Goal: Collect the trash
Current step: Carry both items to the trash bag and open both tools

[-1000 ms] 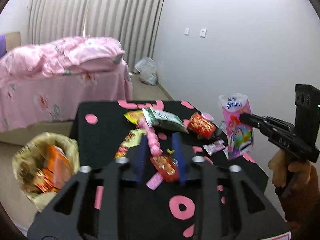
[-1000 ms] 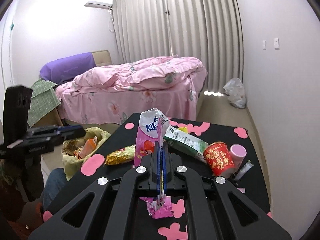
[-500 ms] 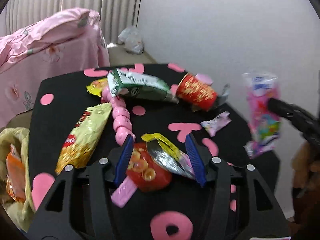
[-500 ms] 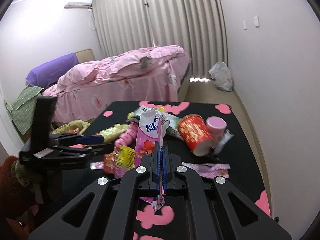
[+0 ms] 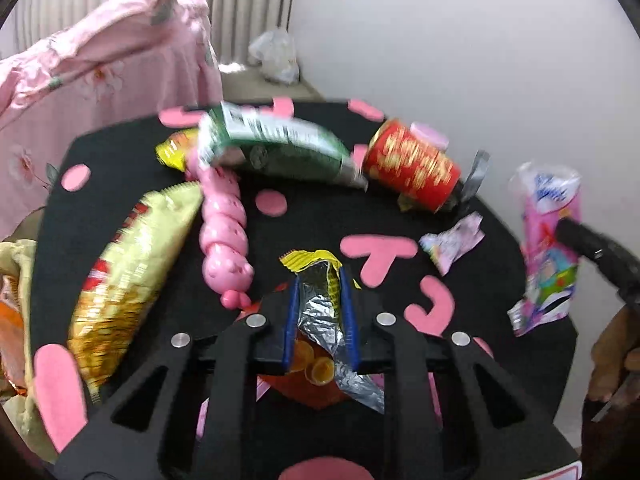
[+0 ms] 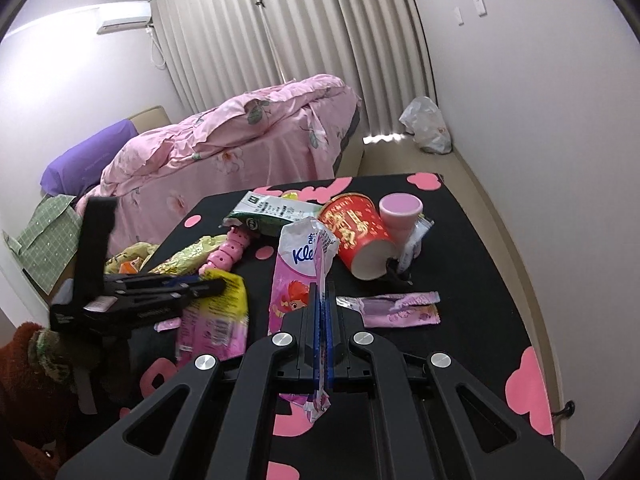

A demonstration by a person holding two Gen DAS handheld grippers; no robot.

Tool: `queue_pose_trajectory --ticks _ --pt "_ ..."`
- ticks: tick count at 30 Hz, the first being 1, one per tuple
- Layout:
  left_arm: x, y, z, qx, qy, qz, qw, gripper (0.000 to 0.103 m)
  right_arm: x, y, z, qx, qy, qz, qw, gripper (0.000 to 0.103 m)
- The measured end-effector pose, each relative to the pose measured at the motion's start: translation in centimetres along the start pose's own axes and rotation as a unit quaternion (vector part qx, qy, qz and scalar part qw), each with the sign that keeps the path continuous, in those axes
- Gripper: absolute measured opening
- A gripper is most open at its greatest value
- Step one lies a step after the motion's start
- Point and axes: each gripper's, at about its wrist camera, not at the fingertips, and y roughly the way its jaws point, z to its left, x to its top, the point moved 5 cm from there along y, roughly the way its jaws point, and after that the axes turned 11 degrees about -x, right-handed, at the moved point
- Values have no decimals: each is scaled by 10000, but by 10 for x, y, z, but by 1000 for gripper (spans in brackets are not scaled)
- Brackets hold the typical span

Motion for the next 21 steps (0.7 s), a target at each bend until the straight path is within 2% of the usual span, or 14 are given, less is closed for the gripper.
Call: queue_pose_trajectory --ticks 3,6,11,15,21 --pt "11 -33 -5 118 110 -449 9989 18 8 -7 9 38 -84 -109 9999 3" --pt "20 -70 -5 404 295 -916 9945 18 19 -14 25 122 -236 -229 9994 3" --pt "30 -133 10 1102 549 -1581 9797 19 44 -25 69 287 -657 -512 9961 3" --pt "26 -173 33 1521 533 -1863 9692 19 61 -30 111 488 -987 -677 9916 3" --pt "5 -224 89 2235 192 -2106 9515 19 78 -30 184 777 -1624 -817 9803 3"
